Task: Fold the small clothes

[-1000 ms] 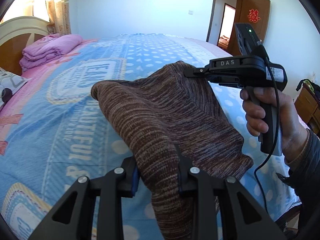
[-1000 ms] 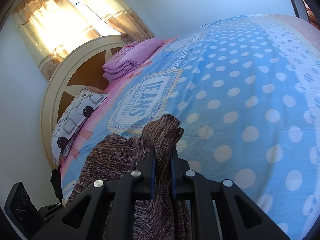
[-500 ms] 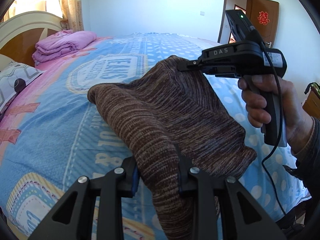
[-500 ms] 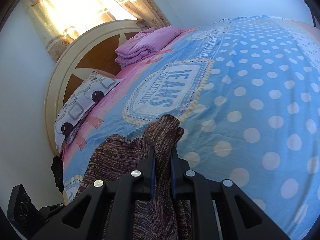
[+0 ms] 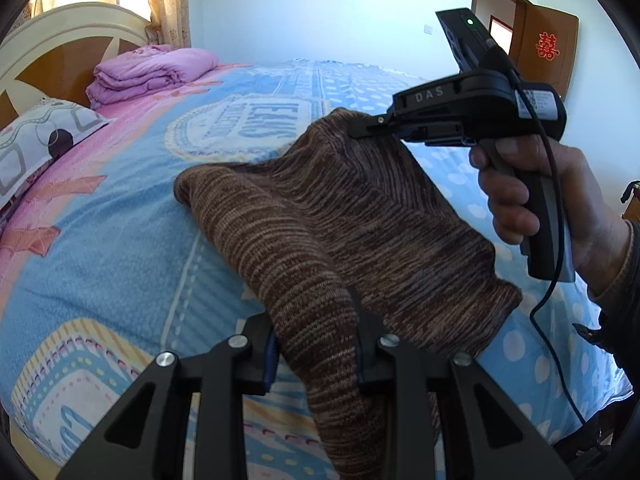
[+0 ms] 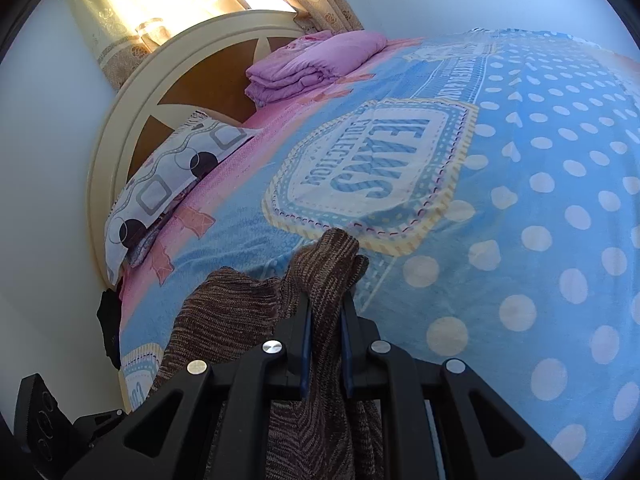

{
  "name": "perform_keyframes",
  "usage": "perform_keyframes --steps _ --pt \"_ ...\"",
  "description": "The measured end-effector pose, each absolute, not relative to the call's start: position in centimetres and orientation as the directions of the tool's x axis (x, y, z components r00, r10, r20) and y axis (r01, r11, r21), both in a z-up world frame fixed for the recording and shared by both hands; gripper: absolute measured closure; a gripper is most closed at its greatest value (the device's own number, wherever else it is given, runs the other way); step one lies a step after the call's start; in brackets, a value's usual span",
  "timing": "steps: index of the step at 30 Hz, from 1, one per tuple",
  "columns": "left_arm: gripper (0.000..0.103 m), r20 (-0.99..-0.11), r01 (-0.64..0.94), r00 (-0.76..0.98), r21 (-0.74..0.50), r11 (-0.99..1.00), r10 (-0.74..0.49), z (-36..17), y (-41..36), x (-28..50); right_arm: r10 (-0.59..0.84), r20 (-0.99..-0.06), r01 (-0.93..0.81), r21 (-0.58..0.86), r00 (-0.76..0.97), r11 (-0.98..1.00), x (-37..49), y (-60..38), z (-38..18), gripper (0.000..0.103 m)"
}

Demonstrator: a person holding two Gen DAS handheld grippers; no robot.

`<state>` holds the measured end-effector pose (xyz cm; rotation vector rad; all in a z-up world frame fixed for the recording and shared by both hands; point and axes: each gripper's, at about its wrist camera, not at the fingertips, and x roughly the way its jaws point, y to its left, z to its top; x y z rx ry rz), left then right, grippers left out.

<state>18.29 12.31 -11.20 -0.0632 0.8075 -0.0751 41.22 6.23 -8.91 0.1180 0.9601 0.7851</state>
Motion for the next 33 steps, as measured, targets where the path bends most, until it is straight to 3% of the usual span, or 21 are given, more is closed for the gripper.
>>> perform_keyframes --steps 12,27,33 --pt "0.074 -0.725 0.031 0.682 -0.095 0.995 -0.09 -12.0 12.3 17.5 0.63 -0.71 -0.556 0.401 0.313 0.728 41.4 7.7 -9.1 0.091" --pt "0.073 -0.722 0.016 0.686 -0.115 0.993 -0.094 -13.6 13.0 17.9 0.584 -0.756 -0.465 0.421 0.294 0.779 43.1 5.7 -13.7 0.091" --pt "0.07 -0.721 0.004 0.687 -0.124 0.992 -0.092 -13.7 13.0 17.8 0.609 -0.737 -0.448 0.456 0.295 0.769 42.1 4.5 -13.3 0.086"
